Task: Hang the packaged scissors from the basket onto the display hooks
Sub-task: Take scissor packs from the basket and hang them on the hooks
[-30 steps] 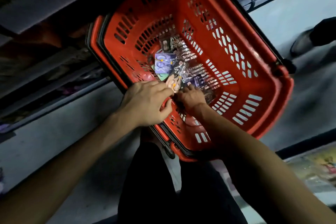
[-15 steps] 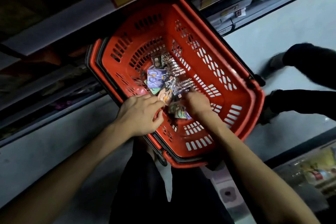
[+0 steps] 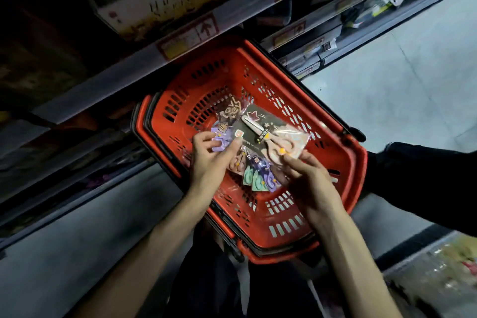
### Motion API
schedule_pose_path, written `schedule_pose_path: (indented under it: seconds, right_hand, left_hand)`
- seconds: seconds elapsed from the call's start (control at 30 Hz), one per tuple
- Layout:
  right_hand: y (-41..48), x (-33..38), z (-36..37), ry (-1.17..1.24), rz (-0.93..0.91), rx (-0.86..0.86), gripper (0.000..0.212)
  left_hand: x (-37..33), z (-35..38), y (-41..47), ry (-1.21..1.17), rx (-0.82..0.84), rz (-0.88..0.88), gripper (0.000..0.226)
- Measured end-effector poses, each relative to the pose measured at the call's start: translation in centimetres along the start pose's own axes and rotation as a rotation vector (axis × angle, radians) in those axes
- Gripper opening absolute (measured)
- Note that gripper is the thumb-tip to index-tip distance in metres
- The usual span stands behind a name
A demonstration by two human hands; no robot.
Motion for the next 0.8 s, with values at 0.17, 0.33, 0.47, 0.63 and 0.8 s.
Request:
schedule_pose_path:
  seconds: [0.17, 0.33, 0.47, 0.63, 0.8]
  right_hand:
    - [-1.3, -1.3, 0.4, -0.027, 0.100, 0.051, 0.037]
    - [-1.1, 0.9, -1.6, -0.231, -0.055, -0.044, 0.040]
    - [-0.4, 3.0, -2.3, -0.525, -0.204, -0.044, 0.033]
    - [0.4, 1.6, -1.1, -0.718, -0.238, 0.098, 0.028]
    - [0.2, 2.7, -2.9, -0.889, -0.447, -0.112, 0.019]
  left_hand:
    - [0.5, 4.1, -0.1, -0.427, 0.264, -0.187, 0.023]
    - [0.6, 5.3, 0.6, -0.317, 0.300, -0.159, 0.016]
    - [1.9, 5.4, 1.4, -0.157, 0.373, -0.225, 0.021]
    - [4.2, 6.9, 1.3, -0.041, 0.487, -0.362, 0.036]
    - [5.7, 8.3, 3.2, -0.017, 0.366, -0.431, 0.018]
Point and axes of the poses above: each hand's wrist, its own y-axis towards the middle knuckle, its own z-axis out of the palm, x = y × z, the point moved 7 cm from there along y, towards the middle knuckle, and after that the axes turned 5 degrees about -z, right-handed, at the moved point
